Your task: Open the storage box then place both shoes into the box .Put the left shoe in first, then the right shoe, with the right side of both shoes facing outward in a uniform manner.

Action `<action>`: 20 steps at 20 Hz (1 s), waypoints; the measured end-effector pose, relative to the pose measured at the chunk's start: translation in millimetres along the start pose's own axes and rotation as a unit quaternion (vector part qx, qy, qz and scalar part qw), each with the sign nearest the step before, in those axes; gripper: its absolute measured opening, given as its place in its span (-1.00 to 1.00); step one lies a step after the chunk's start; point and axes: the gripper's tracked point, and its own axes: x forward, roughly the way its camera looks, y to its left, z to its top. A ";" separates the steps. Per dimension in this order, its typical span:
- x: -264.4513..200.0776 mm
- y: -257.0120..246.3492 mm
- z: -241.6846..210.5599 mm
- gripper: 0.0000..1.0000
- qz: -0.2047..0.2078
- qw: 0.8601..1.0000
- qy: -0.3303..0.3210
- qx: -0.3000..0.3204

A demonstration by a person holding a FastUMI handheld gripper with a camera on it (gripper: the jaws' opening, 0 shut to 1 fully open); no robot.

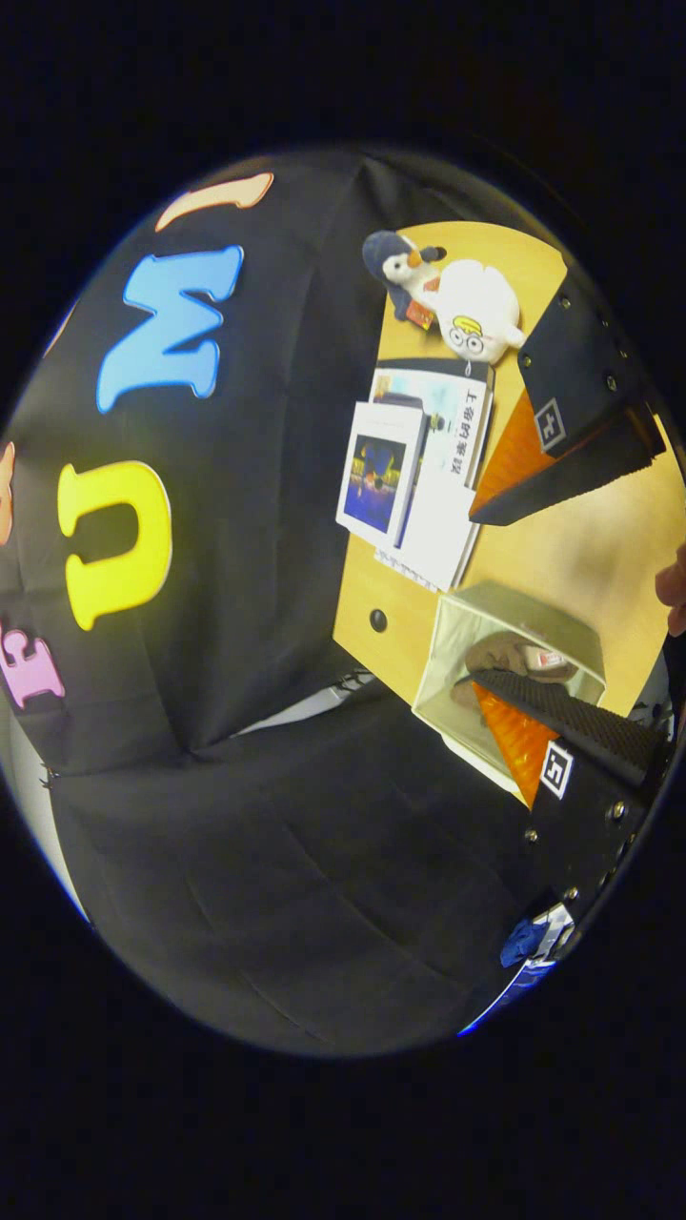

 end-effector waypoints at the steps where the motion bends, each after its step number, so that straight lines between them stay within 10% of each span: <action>1: -11.6 -17.4 3.9 0.89 -0.023 1.000 -0.021 0.003; 10: -162.7 -145.5 45.7 0.89 -0.197 0.945 -0.259 0.024; 14: -204.0 -172.3 43.4 0.89 -0.225 0.916 -0.331 0.030; 20: -223.3 -216.8 32.2 0.89 -0.225 0.911 -0.343 0.043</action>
